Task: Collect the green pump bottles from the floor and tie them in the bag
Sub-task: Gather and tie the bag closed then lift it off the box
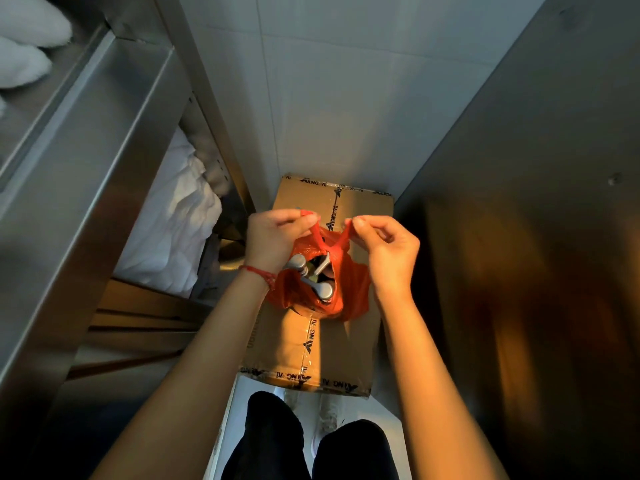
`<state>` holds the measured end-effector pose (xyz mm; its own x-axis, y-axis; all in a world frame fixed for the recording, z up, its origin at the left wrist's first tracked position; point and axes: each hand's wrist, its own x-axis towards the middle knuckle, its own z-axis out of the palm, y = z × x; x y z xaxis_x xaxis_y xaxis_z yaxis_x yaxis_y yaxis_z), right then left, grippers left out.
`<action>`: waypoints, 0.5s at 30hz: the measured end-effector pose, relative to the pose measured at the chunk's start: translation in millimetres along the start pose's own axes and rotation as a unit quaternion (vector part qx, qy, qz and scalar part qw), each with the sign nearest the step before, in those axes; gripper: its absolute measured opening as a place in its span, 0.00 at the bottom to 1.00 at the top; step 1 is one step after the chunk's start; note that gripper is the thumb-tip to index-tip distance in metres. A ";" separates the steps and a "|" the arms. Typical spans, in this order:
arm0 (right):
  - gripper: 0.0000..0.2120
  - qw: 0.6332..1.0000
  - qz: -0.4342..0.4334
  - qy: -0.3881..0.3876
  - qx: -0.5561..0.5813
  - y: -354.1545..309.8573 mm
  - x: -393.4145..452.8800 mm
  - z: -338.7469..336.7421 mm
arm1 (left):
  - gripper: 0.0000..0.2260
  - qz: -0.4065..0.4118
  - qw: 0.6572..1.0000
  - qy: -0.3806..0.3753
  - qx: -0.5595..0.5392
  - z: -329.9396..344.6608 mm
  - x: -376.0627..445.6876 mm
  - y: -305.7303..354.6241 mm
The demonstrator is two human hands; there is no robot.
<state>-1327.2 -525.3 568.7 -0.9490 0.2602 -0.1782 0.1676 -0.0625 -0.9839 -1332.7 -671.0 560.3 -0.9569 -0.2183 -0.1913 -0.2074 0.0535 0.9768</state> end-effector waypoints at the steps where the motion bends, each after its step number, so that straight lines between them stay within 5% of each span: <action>1: 0.05 1.000 -0.017 -0.011 -0.021 -3.1 0.2 2.8 | 0.04 0.024 0.999 -0.032 0.024 4.4 0.5 3.5; 6: 0.06 0.996 -0.057 -0.036 -0.049 -10.5 2.5 11.0 | 0.08 0.045 0.991 -0.119 0.049 20.3 5.8 10.3; 15: 0.13 0.991 0.029 -0.131 0.003 2.7 0.1 -8.3 | 0.05 0.006 0.995 -0.096 -0.001 24.9 -2.6 15.3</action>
<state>-1324.6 -517.4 565.8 -0.9748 -0.0035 -0.2232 0.2228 -0.0751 -0.9720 -1338.5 -645.4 573.3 -0.9804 -0.0284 -0.1948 -0.1961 0.0524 0.9792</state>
